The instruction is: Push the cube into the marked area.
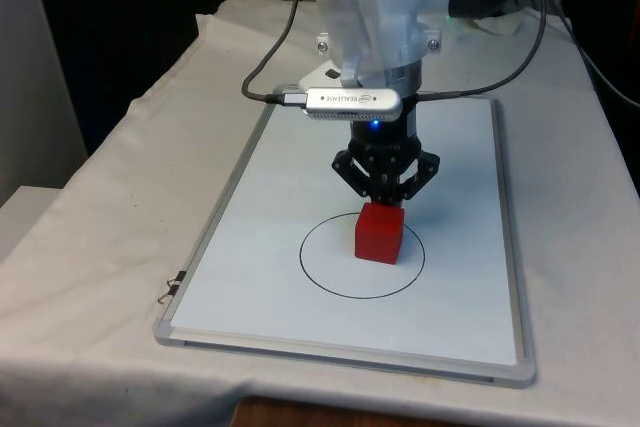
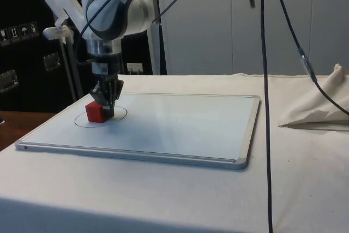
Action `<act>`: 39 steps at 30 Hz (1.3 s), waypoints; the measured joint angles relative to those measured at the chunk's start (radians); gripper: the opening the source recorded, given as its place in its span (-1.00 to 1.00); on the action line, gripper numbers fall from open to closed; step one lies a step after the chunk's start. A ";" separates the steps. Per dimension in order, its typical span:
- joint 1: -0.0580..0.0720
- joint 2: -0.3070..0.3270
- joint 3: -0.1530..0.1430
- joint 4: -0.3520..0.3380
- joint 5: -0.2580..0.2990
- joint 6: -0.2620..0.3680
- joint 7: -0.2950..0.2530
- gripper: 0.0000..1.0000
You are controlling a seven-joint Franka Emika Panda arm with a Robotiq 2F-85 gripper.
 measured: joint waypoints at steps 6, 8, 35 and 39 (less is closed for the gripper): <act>0.000 -0.008 0.000 -0.012 0.000 0.001 -0.001 -0.99; 0.000 -0.011 0.000 -0.016 0.000 0.001 -0.002 -0.99; 0.000 -0.028 -0.001 -0.023 -0.001 -0.003 -0.012 1.00; 0.001 -0.047 -0.001 -0.026 -0.003 -0.024 -0.020 1.00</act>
